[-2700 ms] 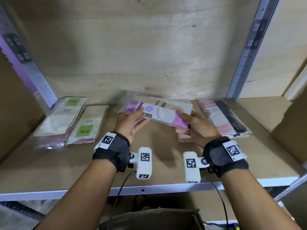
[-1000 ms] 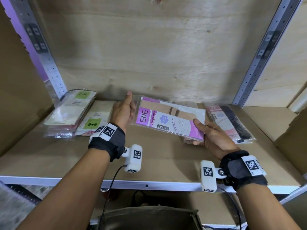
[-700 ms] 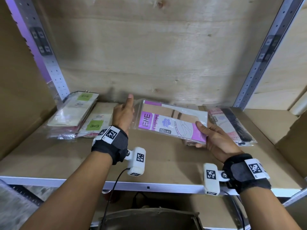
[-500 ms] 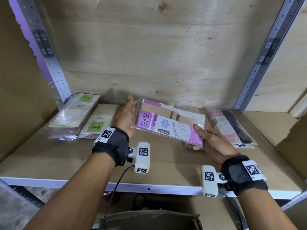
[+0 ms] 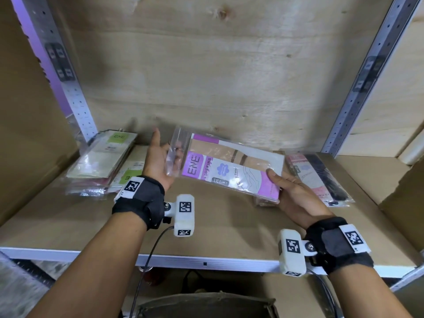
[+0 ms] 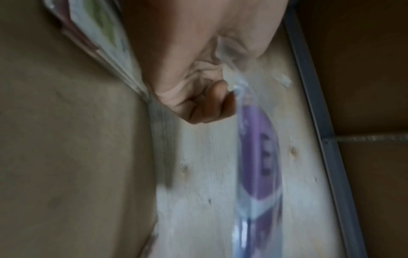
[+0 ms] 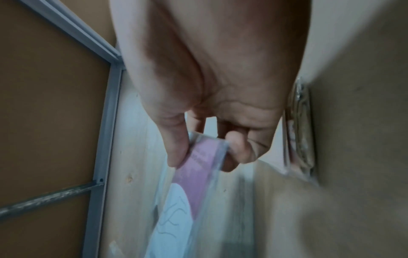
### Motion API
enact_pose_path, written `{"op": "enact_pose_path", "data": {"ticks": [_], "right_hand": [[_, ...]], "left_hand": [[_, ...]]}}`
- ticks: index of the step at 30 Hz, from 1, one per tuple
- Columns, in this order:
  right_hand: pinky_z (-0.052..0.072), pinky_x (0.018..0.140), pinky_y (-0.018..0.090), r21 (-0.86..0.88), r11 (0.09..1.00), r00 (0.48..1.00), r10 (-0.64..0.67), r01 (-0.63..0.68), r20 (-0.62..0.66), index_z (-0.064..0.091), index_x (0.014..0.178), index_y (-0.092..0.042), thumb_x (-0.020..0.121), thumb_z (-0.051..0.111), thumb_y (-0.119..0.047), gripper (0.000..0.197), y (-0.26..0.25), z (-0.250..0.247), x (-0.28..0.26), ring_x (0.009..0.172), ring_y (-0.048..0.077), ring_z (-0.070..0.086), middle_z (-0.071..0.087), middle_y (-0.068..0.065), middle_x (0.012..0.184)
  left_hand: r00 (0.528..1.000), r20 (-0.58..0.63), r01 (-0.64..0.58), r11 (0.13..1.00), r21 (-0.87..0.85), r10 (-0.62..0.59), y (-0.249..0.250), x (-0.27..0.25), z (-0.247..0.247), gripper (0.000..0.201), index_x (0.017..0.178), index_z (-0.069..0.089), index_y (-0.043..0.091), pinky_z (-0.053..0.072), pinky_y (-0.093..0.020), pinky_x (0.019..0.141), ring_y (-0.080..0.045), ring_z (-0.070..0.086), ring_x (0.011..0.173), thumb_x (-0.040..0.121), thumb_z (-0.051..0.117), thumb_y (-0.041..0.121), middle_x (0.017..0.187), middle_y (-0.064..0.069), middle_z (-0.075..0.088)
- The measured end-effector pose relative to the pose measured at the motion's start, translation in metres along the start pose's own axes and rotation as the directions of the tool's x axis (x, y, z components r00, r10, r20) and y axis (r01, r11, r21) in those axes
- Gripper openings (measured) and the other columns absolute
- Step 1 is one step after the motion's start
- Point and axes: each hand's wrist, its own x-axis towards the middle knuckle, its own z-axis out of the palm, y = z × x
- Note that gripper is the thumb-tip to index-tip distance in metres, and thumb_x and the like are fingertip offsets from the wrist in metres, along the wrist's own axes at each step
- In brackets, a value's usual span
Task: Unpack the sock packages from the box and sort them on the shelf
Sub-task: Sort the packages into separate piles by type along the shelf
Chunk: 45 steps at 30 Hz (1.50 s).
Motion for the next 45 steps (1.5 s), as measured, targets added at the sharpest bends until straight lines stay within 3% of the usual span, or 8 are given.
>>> {"op": "enact_pose_path", "data": {"ticks": [4,8,11,15,18,24,35,45], "right_hand": [[0.052,0.081,0.046,0.072,0.997,0.999,-0.011,0.009,0.031,0.061,0.133,-0.008,0.091,0.066,-0.023,0.045,-0.004,0.013,-0.003,0.113,0.037,0.058,0.065,0.020,0.129],[0.050,0.059,0.032,0.217,0.976,1.000,-0.017,0.022,-0.025,0.062,0.130,-0.009,0.083,0.071,-0.016,0.048,0.001,0.023,0.003,0.084,0.025,0.066,0.069,0.016,0.119],[0.049,0.046,0.027,0.243,0.969,0.996,-0.011,0.032,-0.084,0.067,0.113,-0.014,0.080,0.076,-0.011,0.034,0.007,0.030,0.010,0.063,0.019,0.068,0.074,0.011,0.101],[0.057,0.056,0.025,0.159,0.987,0.991,-0.012,0.033,-0.130,0.068,0.120,-0.006,0.083,0.077,-0.007,0.038,0.017,0.042,0.017,0.096,0.027,0.075,0.073,0.016,0.116],[0.060,0.072,0.029,0.116,0.991,0.992,-0.060,0.073,-0.109,0.066,0.125,-0.006,0.083,0.078,-0.011,0.043,0.024,0.047,0.019,0.103,0.030,0.072,0.073,0.016,0.116],[0.059,0.061,0.026,0.075,0.994,0.989,0.087,-0.078,-0.123,0.071,0.110,-0.009,0.087,0.075,-0.032,0.033,0.015,0.045,0.020,0.075,0.017,0.072,0.076,0.009,0.093],[0.057,0.058,0.022,-0.178,0.978,0.983,0.082,-0.112,-0.167,0.070,0.099,0.000,0.081,0.079,-0.007,0.020,0.007,0.023,0.014,0.062,0.017,0.067,0.074,0.011,0.082],[0.048,0.050,0.026,-0.648,0.757,0.955,-0.124,-0.085,-0.270,0.066,0.093,-0.004,0.071,0.089,-0.019,0.035,0.007,0.036,0.015,0.047,0.016,0.059,0.071,0.016,0.070]], "left_hand": [[0.999,-0.005,0.051,0.981,-0.187,-0.053,-0.005,0.002,-0.001,0.073,0.145,0.048,0.016,0.055,-0.042,0.095,-0.027,0.070,0.106,0.094,0.039,0.068,0.119,-0.014,0.071],[0.987,-0.042,0.150,0.985,-0.087,-0.154,-0.024,-0.002,0.007,0.074,0.125,0.062,0.003,0.058,-0.024,0.055,-0.022,0.075,0.073,0.101,0.025,0.062,0.102,-0.018,0.074],[0.976,0.066,0.204,0.977,0.061,-0.208,-0.037,-0.004,0.013,0.087,0.110,0.071,0.002,0.061,-0.028,0.062,-0.025,0.077,0.080,0.096,0.022,0.072,0.108,-0.019,0.075],[0.964,0.214,0.016,0.834,0.552,-0.160,-0.057,-0.015,0.038,0.075,0.110,0.070,0.009,0.061,-0.030,0.062,-0.027,0.076,0.079,0.087,0.044,0.076,0.093,-0.014,0.077],[0.976,0.218,-0.166,0.671,0.723,0.006,-0.074,-0.019,0.049,0.045,0.106,0.057,0.006,0.052,-0.027,0.047,-0.024,0.065,0.053,0.095,0.057,0.050,0.076,-0.015,0.074],[0.962,0.260,-0.250,0.639,0.727,0.081,-0.069,-0.013,0.042,0.020,0.103,0.059,0.003,0.046,-0.025,0.047,-0.018,0.058,0.049,0.092,0.069,0.015,0.068,-0.009,0.067],[0.944,0.267,-0.074,0.664,0.744,-0.194,-0.053,-0.008,0.022,0.034,0.116,0.068,-0.003,0.058,-0.020,0.066,-0.015,0.075,0.075,0.083,0.076,0.000,0.095,-0.011,0.076],[0.989,0.094,-0.006,0.593,0.805,-0.117,-0.060,-0.003,0.017,0.029,0.096,0.071,-0.005,0.061,-0.027,0.061,-0.023,0.076,0.069,0.070,0.085,-0.005,0.085,-0.015,0.075]]}}
